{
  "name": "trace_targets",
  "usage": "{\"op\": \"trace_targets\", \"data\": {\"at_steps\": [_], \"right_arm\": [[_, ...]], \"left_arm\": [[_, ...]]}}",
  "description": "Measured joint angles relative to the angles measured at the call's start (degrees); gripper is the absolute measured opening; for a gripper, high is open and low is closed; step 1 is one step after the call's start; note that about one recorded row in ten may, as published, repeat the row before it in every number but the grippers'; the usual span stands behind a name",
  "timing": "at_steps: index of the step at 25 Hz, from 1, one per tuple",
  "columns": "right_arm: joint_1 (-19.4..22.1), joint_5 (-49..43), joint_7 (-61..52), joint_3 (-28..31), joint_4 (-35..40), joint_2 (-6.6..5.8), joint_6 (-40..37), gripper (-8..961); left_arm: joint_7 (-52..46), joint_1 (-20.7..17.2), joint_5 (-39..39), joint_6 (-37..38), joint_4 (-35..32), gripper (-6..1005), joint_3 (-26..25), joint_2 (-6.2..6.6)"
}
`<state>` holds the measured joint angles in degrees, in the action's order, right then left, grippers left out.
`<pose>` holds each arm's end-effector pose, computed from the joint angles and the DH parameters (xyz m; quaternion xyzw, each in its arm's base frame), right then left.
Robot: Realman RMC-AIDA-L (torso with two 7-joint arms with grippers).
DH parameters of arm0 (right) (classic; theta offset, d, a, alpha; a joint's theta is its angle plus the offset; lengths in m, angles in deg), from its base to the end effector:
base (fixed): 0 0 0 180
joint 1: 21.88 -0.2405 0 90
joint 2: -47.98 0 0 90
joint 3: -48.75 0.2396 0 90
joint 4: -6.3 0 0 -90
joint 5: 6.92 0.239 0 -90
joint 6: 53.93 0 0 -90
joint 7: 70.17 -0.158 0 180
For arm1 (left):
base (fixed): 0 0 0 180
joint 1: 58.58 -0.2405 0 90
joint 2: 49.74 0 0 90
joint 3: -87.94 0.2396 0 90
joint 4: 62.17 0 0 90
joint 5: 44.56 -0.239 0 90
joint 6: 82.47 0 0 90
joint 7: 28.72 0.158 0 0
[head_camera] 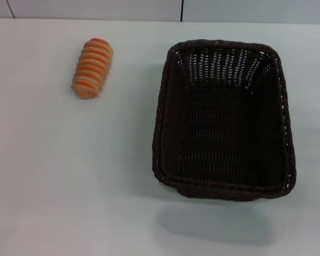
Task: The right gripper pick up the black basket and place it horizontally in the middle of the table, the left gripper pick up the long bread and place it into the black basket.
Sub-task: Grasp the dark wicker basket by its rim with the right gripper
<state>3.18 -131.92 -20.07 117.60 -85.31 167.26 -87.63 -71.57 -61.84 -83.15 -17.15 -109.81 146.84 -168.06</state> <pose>0.2688 0.2827 0.0953 -0.5506 0.2408 0.1766 0.7796 -0.3729 0.2832 0.1380 -0.6643 -0.1886 -0.3304 0.6434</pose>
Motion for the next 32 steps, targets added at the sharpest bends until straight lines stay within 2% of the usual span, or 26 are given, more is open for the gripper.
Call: {"op": "trace_targets", "data": {"at_steps": [11, 14, 15, 16, 17, 19, 20, 22, 24, 25, 26, 29, 30, 32], "right_arm": [[-0.1, 0.4, 0.0, 1.1, -0.3, -0.10, 1.8, 583], [0.3, 1.2, 0.0, 2.2, -1.8, -0.10, 5.9, 583], [1.0, 2.3, 0.1, 3.7, -3.7, -0.06, 10.0, 583], [1.0, 2.3, 0.1, 3.7, -3.7, -0.06, 10.0, 583], [2.4, 2.9, 0.3, 6.0, -6.5, 0.07, 15.2, 583], [3.3, 3.1, 0.3, 7.2, -8.2, 0.13, 17.7, 583], [5.3, 3.9, 0.1, 10.5, -12.2, 0.27, 24.7, 583], [5.9, 4.4, -0.1, 11.8, -13.6, 0.31, 27.8, 583], [7.4, 5.3, -1.7, 16.1, -17.3, 0.45, 35.5, 583], [7.9, 4.3, -5.4, 20.7, -19.8, 0.54, 42.3, 583], [7.9, 4.3, -5.4, 20.7, -19.8, 0.54, 42.3, 583], [6.9, -2.0, -13.1, 27.3, -22.3, 0.57, 50.9, 584], [5.4, -8.5, -18.4, 31.0, -23.8, 0.51, 56.0, 584], [4.5, -11.7, -20.9, 32.9, -24.5, 0.43, 58.7, 584]], "left_arm": [[0.5, 0.0, -0.2, 0.3, 0.0, 837, 0.0, -0.06], [0.5, -0.1, -0.1, 0.3, 0.0, 836, 0.1, -0.07], [0.6, -0.1, 0.0, 0.3, 0.0, 835, 0.1, -0.06], [0.6, -0.2, 0.0, 0.3, 0.0, 835, 0.1, -0.07], [0.6, -0.3, 0.0, 0.3, 0.0, 835, 0.0, -0.06], [0.6, -0.3, 0.0, 0.3, 0.0, 834, 0.0, -0.04], [0.6, -0.4, -0.1, 0.3, 0.0, 834, 0.0, -0.01], [0.5, -0.4, -0.1, 0.3, 0.0, 833, 0.0, -0.01], [0.5, -0.5, -0.2, 0.3, -0.1, 832, 0.0, 0.00], [0.4, -0.5, -0.2, 0.3, -0.5, 832, 0.0, 0.01], [0.4, -0.5, -0.2, 0.3, -0.5, 832, 0.0, 0.01], [0.3, -0.6, -0.3, 0.4, -0.8, 831, 0.0, 0.02], [0.1, -0.7, -0.3, 0.4, -1.2, 831, 0.0, 0.03], [0.1, -0.7, -0.3, 0.4, -1.2, 830, 0.0, 0.03]]}}
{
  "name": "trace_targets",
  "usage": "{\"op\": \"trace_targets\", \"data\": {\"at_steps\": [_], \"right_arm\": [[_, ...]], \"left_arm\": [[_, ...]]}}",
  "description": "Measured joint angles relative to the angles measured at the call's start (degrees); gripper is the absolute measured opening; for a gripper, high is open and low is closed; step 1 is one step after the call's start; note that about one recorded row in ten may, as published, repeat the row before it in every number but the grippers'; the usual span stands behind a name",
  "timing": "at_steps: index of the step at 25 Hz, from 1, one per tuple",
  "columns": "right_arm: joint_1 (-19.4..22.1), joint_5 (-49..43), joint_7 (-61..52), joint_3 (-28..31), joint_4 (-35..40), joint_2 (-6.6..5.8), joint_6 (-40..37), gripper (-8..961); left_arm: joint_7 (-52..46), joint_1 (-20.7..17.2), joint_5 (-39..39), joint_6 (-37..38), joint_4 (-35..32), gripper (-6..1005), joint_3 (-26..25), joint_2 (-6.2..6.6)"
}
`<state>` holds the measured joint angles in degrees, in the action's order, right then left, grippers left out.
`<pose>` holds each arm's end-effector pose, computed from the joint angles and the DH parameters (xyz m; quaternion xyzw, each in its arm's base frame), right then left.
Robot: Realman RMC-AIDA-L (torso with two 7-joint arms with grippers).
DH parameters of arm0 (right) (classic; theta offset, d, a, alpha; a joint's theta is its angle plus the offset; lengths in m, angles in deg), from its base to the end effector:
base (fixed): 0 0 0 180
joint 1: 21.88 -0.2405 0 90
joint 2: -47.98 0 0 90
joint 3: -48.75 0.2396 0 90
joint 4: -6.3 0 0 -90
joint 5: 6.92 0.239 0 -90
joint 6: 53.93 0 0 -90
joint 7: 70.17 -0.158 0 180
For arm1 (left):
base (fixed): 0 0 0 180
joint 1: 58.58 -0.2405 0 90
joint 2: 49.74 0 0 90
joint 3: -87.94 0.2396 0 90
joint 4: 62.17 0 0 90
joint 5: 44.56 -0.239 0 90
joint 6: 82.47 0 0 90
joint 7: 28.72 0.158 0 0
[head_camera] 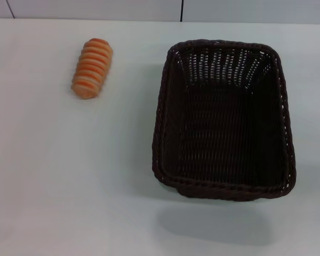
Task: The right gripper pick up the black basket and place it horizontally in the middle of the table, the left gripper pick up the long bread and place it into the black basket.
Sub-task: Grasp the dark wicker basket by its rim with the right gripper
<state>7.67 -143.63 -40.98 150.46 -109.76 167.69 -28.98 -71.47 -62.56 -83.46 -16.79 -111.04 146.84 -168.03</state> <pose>0.2804 0.2622 0.2088 -0.6174 0.3574 0.1122 0.6917 -0.3706 0.2809 0.1417 -0.6668 -0.1792 -0.3281 0.6447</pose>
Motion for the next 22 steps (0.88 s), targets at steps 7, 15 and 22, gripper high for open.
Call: {"op": "trace_targets", "data": {"at_steps": [7, 15, 22], "right_arm": [[-11.1, -4.0, -1.9, 14.9, -0.6, -0.51, 20.8, 584], [-25.8, -4.2, 1.5, 24.4, -0.9, -0.78, 40.7, 584], [-39.0, -15.2, -2.0, 26.9, -1.4, -1.03, 56.7, 583]], "left_arm": [[-0.1, -0.6, -0.1, 0.1, -1.2, 828, 0.2, 0.00], [-0.2, -1.0, -0.1, 0.1, -2.4, 825, 0.5, 0.00], [-1.0, -1.9, -0.1, 0.2, -3.7, 823, 0.2, 0.00]]}}
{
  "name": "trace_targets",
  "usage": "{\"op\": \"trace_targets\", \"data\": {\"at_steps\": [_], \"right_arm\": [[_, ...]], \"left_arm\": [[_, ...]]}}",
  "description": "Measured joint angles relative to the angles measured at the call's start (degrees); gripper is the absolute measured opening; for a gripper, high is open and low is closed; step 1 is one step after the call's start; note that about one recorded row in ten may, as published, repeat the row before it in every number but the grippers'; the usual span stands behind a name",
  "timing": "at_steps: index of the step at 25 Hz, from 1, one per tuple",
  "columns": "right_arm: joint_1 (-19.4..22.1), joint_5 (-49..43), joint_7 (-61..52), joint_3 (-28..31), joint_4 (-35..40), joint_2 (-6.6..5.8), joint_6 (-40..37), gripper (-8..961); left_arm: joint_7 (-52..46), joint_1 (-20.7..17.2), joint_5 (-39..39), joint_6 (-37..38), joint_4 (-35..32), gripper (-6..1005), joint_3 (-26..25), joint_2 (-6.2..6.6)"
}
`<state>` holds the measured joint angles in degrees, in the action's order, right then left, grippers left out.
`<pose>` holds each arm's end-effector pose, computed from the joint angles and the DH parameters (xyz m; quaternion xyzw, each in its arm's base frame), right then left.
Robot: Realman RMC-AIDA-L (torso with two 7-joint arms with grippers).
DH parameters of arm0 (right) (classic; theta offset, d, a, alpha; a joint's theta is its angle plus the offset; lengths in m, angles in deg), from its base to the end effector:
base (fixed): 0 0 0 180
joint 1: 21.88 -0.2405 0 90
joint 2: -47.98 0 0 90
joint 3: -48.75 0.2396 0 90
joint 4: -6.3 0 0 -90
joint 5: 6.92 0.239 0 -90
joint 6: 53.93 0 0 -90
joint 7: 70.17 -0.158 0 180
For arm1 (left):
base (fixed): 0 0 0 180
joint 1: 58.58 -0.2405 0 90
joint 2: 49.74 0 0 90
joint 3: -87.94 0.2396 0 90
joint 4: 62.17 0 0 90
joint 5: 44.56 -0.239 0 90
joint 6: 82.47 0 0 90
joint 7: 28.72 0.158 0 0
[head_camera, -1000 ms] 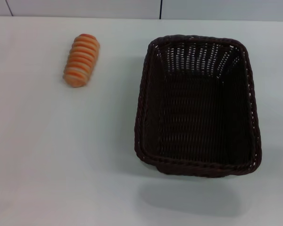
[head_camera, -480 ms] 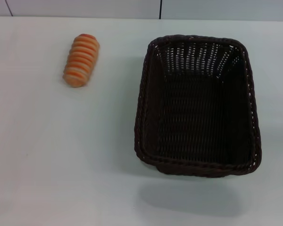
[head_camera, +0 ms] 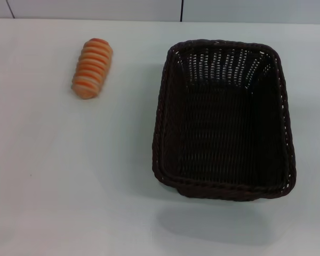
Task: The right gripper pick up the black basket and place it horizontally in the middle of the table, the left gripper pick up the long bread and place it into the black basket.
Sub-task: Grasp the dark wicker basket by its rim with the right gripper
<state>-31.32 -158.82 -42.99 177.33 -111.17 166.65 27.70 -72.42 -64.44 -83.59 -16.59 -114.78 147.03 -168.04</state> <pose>0.2233 0.3183 0.2363 -0.7173 0.4116 -0.0126 0.5620 -0.3634 0.2763 0.1530 -0.6672 -0.1625 -0.3297 0.6478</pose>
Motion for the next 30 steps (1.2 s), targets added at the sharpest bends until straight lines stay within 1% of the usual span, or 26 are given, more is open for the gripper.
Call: {"op": "trace_targets", "data": {"at_steps": [5, 6, 7, 10, 11, 13, 15, 16, 17, 20, 21, 22, 26, 28, 30], "right_arm": [[-7.9, -10.1, -1.7, -0.5, -0.2, -0.03, 9.1, 583], [-10.6, -12.8, -2.4, -1.6, -0.2, -0.03, 11.7, 583], [-10.6, -12.8, -2.4, -1.6, -0.2, -0.03, 11.7, 582], [-13.7, -14.9, -4.0, -4.6, -0.1, 0.01, 14.0, 581], [-15.3, -15.2, -5.5, -6.5, 0.2, 0.28, 14.2, 581], [-15.8, -15.2, -6.3, -7.3, 0.3, 0.44, 14.2, 580], [-16.1, -15.3, -9.2, -10.6, 0.4, 0.51, 14.0, 579], [-15.9, -15.3, -12.3, -14.2, 0.4, 0.35, 13.8, 579], [-15.9, -15.3, -12.3, -14.2, 0.4, 0.35, 13.8, 579], [-15.7, -15.3, -15.3, -17.6, 0.5, 0.35, 13.6, 579], [-15.8, -15.3, -17.0, -19.6, 0.7, 0.33, 13.6, 579], [-15.8, -15.3, -17.0, -19.6, 0.7, 0.33, 13.6, 579], [-17.2, -15.4, -21.0, -25.3, 0.7, 0.23, 14.5, 579], [-17.2, -15.4, -21.8, -26.4, 0.7, 0.26, 14.5, 579], [-17.1, -15.4, -24.5, -29.9, 0.7, 0.17, 14.2, 579]], "left_arm": [[-0.8, -0.7, 0.0, 0.0, -0.3, 821, -0.2, 0.00], [-0.8, -0.8, 0.0, 0.0, -0.3, 821, -0.2, 0.00], [-0.8, -0.8, 0.0, 0.0, -0.3, 821, -0.2, 0.00], [-0.6, -1.0, 0.0, 0.1, -0.4, 820, -0.2, 0.01], [-0.5, -1.0, 0.0, 0.2, -0.4, 819, -0.2, 0.04], [-0.4, -1.0, 0.0, 0.2, -0.4, 819, -0.2, 0.05], [-0.3, -1.1, 0.0, 0.3, -0.4, 818, -0.2, 0.07], [-0.3, -1.2, 0.0, 0.4, -0.5, 818, -0.2, 0.07], [-0.3, -1.4, 0.0, 0.5, -0.6, 818, -0.2, 0.08], [-0.4, -1.9, 0.0, 0.8, -1.0, 817, -0.4, 0.13], [-0.4, -1.9, 0.0, 0.8, -1.0, 816, -0.4, 0.13], [-0.5, -2.0, 0.0, 1.0, -1.1, 816, -0.6, 0.18], [-0.6, -2.2, 0.0, 1.0, -1.1, 815, -0.8, 0.20], [-0.6, -2.2, -0.1, 1.0, -1.1, 814, -0.8, 0.19], [-0.6, -2.4, -0.1, 1.1, -1.1, 813, -0.6, 0.18]]}}
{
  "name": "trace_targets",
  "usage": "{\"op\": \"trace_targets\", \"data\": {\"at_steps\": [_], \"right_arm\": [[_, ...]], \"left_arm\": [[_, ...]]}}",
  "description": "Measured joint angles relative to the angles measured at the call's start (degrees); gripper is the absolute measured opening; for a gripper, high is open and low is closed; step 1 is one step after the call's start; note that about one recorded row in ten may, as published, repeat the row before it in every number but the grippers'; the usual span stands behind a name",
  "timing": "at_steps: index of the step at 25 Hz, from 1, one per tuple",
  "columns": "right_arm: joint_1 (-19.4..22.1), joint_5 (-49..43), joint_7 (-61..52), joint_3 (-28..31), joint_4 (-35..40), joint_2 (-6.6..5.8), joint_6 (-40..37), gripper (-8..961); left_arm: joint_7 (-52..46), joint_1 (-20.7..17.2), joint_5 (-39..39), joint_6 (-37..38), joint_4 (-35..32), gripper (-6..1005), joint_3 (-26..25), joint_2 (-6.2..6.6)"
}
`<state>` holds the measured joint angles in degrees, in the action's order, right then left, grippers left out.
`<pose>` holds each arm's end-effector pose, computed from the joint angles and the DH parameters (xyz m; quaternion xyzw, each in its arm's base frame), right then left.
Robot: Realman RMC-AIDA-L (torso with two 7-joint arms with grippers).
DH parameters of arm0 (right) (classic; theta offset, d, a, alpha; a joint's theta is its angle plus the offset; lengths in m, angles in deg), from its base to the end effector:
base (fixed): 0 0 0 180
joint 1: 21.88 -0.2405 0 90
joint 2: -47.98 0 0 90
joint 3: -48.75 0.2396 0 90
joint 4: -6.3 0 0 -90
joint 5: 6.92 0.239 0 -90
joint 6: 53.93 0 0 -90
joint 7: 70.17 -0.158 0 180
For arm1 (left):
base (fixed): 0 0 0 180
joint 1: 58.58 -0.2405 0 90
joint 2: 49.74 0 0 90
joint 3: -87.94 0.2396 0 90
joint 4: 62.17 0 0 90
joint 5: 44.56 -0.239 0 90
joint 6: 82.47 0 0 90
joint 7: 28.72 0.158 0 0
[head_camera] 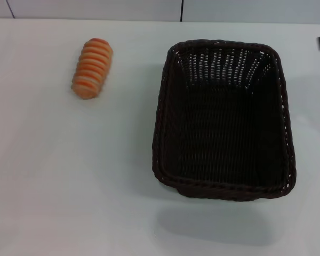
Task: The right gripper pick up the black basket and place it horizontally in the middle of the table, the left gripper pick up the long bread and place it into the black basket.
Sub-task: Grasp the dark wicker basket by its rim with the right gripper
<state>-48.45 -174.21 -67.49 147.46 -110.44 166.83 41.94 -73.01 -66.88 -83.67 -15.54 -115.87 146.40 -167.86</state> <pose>0.0983 0.3512 0.1128 -0.7956 0.3989 -0.0740 0.4500 -0.3692 0.2610 0.1602 -0.6635 -0.1632 -0.3235 0.6546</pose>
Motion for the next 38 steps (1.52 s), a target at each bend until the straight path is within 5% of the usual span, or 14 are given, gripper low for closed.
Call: {"op": "trace_targets", "data": {"at_steps": [23, 29, 38], "right_arm": [[11.6, -0.1, -9.7, -13.2, 1.2, 0.04, -12.7, 578], [10.3, -0.1, -12.5, -13.1, 0.9, -0.09, -10.0, 579], [2.8, -0.1, -18.6, -10.8, 0.4, -0.16, 4.0, 570]], "left_arm": [[0.5, 0.0, -0.6, 0.3, -0.2, 806, -0.5, 0.16], [0.3, -0.5, -0.8, 0.3, -0.6, 804, -0.6, 0.18], [0.5, -1.4, -0.8, 0.4, -0.3, 801, -0.4, 0.18]]}}
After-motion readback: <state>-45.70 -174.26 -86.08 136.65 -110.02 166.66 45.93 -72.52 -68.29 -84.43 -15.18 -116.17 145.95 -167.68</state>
